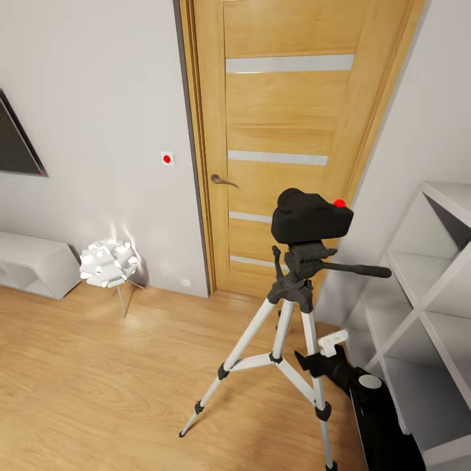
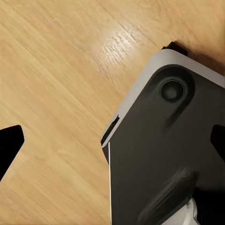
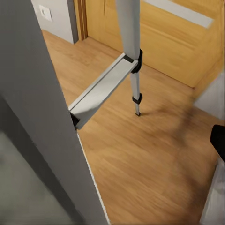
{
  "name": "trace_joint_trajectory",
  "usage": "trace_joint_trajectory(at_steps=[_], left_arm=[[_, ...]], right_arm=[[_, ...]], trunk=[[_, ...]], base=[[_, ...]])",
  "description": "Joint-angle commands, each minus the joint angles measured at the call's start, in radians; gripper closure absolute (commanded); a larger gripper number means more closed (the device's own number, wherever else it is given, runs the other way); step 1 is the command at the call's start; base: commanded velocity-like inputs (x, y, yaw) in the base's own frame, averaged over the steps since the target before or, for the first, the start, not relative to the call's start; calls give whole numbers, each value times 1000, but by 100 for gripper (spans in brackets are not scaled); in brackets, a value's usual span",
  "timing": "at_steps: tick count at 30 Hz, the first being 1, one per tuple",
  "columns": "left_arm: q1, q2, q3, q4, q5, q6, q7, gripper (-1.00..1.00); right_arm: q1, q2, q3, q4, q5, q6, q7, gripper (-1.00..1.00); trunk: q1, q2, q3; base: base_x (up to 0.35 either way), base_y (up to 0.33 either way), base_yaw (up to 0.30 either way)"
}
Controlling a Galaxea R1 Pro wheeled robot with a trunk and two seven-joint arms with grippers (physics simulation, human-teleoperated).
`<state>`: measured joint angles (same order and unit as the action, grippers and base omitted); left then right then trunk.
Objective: Attach the digital camera to the camera tripod in the bedroom.
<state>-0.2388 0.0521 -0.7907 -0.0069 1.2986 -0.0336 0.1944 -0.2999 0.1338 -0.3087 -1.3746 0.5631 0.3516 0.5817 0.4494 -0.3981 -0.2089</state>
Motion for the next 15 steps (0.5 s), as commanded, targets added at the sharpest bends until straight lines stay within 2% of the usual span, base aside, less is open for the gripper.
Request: trace_joint_trajectory(at_steps=[1, 2, 6, 11, 15], left_arm=[[0, 0, -8, -1, 8, -2, 4, -100], [0, 0, -8, -1, 8, -2, 4, -100], [0, 0, -8, -1, 8, -2, 4, -100], [0, 0, -8, -1, 8, -2, 4, -100], [0, 0, -8, -1, 8, -2, 4, -100]], right_arm=[[3, 7, -3, -2, 7, -10, -8, -100], [13, 15, -3, -2, 7, -37, -37, -100], [33, 26, -3, -3, 6, -91, -72, -100], [50, 33, -4, 1, 5, -141, -93, -100], [52, 33, -4, 4, 5, -146, -93, -100]], trunk=[[1, -2, -2], [1, -2, -2], [1, -2, -2], [1, -2, -2], [1, -2, -2]], base=[[0, 0, 0], [0, 0, 0], [0, 0, 0], [0, 0, 0], [0, 0, 0]])
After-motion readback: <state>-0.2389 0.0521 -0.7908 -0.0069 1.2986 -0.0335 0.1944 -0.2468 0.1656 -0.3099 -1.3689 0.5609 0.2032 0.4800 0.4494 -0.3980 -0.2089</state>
